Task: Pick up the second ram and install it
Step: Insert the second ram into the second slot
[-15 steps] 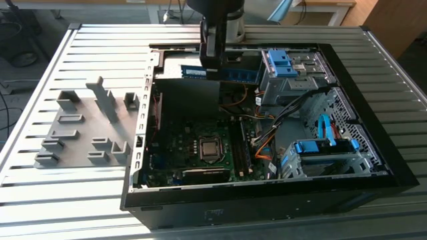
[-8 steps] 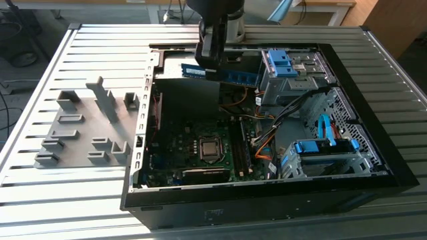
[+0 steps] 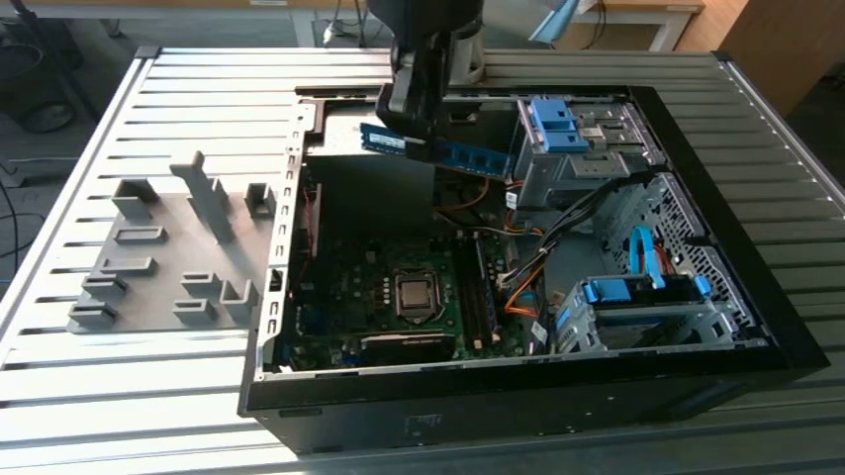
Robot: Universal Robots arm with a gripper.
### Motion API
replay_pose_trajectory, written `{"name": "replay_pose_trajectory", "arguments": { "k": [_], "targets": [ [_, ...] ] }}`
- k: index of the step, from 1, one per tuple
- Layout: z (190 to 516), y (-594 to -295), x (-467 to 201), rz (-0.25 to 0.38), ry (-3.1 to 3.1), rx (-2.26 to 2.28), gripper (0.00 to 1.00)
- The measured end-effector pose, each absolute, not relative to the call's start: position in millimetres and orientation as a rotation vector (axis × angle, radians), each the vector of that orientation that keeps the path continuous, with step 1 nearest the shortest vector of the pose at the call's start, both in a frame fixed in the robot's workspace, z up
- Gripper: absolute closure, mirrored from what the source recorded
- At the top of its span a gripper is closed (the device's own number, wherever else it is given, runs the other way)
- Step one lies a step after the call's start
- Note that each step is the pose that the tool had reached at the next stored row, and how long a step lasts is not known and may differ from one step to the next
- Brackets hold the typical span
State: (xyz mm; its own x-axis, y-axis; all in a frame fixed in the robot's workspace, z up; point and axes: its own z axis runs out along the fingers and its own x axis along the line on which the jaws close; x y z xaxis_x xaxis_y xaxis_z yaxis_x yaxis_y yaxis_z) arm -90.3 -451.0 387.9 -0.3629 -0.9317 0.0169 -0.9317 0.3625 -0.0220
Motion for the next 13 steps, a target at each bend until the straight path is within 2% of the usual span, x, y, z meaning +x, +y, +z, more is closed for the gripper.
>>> {"name": "replay_pose_trajectory", "arguments": {
  "k": [13],
  "targets": [
    [386.4, -450.9, -90.3, 0.044, -2.735, 1.537, 0.86]
  ]
}}
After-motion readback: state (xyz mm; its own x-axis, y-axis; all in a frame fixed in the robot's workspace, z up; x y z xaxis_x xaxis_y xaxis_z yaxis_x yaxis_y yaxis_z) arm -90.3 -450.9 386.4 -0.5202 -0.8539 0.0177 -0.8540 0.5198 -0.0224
